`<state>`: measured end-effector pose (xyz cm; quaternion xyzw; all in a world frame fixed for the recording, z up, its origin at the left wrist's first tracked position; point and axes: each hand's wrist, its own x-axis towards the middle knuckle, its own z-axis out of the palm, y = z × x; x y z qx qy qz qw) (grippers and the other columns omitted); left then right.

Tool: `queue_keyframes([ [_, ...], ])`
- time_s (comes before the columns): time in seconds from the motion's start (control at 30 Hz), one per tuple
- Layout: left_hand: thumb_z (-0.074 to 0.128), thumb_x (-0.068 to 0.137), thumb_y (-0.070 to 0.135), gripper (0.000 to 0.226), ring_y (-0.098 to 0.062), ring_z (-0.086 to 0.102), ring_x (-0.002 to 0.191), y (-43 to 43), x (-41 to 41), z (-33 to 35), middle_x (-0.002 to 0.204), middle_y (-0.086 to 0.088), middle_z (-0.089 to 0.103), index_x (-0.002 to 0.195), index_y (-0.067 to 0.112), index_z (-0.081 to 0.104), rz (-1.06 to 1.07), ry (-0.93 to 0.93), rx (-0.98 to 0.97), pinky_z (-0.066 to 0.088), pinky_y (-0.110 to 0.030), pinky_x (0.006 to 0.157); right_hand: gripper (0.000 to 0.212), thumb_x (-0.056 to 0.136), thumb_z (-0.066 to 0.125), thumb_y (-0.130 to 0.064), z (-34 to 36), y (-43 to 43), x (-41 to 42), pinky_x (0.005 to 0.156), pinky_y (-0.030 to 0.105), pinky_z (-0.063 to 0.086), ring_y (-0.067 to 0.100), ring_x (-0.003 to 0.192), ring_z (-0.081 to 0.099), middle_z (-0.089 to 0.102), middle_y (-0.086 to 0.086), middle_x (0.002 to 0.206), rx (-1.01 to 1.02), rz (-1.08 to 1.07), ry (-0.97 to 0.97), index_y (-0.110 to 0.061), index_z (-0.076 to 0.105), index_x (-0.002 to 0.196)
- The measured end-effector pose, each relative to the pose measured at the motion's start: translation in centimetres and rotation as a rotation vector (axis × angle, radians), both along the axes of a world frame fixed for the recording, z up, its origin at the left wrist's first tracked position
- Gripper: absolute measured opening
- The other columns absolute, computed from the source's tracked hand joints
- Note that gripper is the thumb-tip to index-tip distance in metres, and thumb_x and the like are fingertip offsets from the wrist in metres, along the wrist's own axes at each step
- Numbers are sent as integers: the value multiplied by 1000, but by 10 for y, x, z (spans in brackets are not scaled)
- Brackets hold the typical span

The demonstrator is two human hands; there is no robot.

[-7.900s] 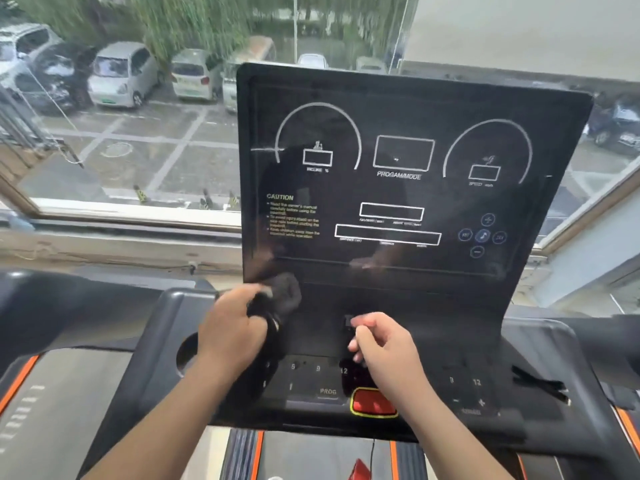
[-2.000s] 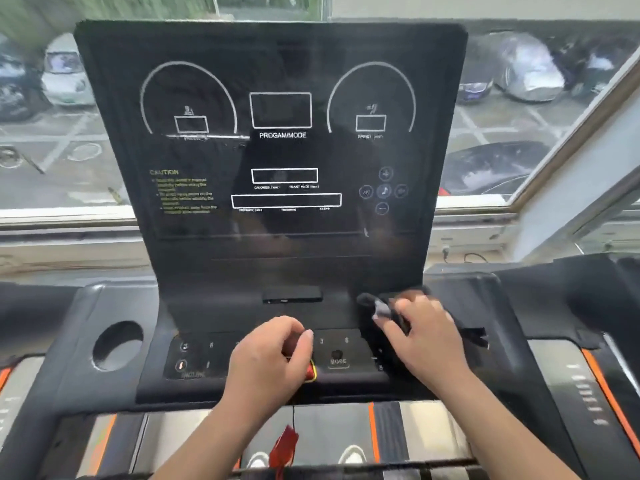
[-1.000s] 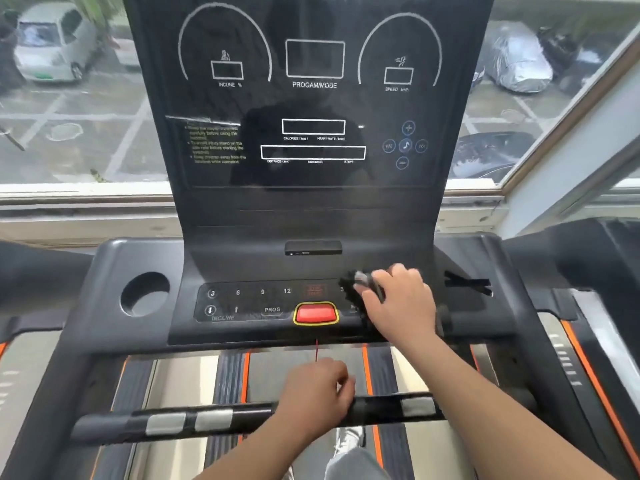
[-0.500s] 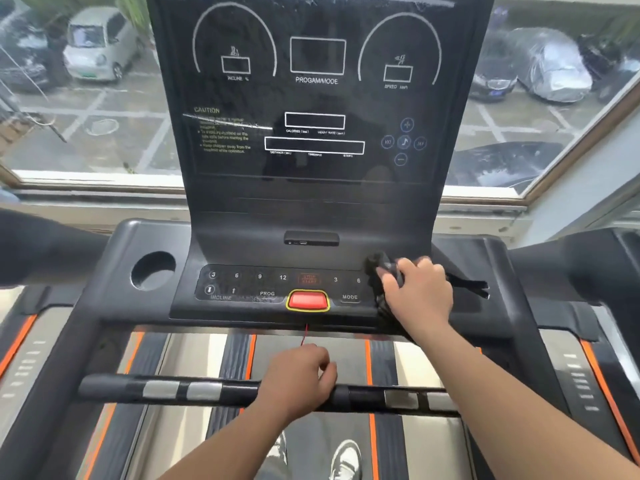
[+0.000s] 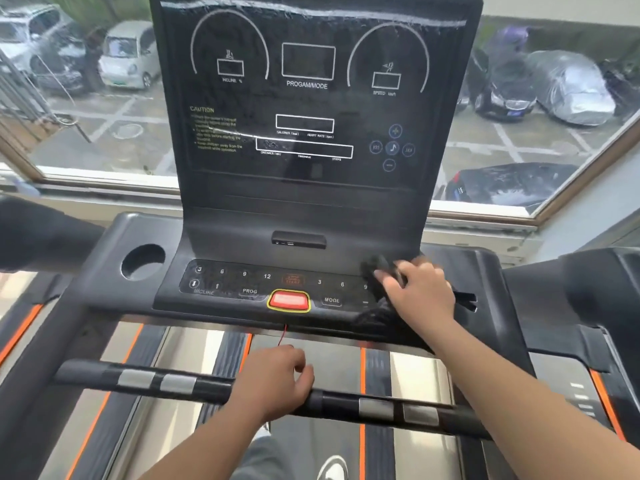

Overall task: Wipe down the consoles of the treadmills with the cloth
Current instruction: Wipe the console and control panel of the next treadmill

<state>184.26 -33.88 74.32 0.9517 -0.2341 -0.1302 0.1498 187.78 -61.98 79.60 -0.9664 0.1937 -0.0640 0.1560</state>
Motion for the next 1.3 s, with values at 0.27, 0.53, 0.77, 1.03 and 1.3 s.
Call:
queue_keyframes([
  [0.27,30,91,59,45,-14,62,81,1,2,-11,88,9,65,91,27,62,-11,-17,-11,45,-31,72,35,96,59,-54,-3,45,21,81,42,48,36,102,58,64,10,108,-132,9,-47,-24,73,109],
  [0.53,35,90,56,41,-15,60,71,2,0,-16,77,8,61,82,25,62,-4,-70,-33,47,-34,65,31,91,63,-56,-23,56,-8,57,35,42,24,73,47,48,-4,79,-138,383,-211,-27,68,83],
  [0.77,37,89,54,37,-15,52,65,1,2,-10,73,9,54,78,25,57,-3,-33,-54,40,-30,63,33,90,67,-59,-3,8,45,75,39,53,31,96,56,57,0,99,-169,117,-171,-28,76,102],
  [1.03,35,93,52,37,-13,55,74,0,7,-7,85,9,60,92,26,62,-34,33,-2,42,-27,69,28,94,67,-48,-3,23,68,74,40,54,33,94,54,55,4,104,-150,36,-262,-23,72,106],
  [1.3,35,91,52,36,-13,57,76,0,6,-11,82,8,59,86,25,59,-25,22,-8,44,-30,70,40,97,52,-55,2,61,45,87,37,50,27,113,54,59,-2,119,-117,273,69,-30,68,122],
])
